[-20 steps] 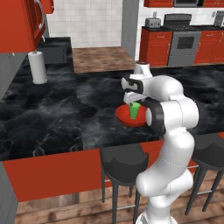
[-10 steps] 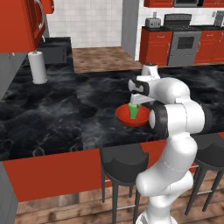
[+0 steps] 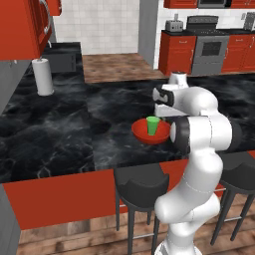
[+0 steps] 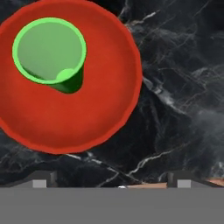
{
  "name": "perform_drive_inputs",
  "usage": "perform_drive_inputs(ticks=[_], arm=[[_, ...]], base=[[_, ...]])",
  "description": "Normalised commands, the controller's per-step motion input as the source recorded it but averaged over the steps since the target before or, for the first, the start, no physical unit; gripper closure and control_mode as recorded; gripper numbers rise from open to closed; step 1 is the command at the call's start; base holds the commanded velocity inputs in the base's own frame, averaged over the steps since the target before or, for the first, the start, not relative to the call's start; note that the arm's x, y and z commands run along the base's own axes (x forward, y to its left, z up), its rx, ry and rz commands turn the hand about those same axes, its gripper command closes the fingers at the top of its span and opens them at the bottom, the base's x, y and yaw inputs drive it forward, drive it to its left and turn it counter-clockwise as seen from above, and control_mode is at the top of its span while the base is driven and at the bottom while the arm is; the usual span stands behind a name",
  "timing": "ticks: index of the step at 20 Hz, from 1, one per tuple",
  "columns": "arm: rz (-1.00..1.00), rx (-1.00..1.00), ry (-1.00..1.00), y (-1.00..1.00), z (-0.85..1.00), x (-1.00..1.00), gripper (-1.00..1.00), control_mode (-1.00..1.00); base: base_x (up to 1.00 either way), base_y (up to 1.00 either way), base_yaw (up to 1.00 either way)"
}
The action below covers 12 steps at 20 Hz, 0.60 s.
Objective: Place the cup inside the bowl on the dining table and move the bowl to any counter.
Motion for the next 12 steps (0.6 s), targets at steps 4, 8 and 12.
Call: perform_drive_inputs(ticks=[4, 8, 12], arm=[[-0.21, 0.23, 0.00, -0.31, 0.00, -0.06, -1.00, -1.00], [-0.19, 0.30, 0.00, -0.33, 0.00, -0.03, -1.00, -1.00], [-0.13, 0.24, 0.00, -0.27, -0.01, 0.00, -1.00, -1.00]], base=[[0.00, 0.00, 0.00], [0.00, 0.00, 0.00], [0.00, 0.00, 0.00]])
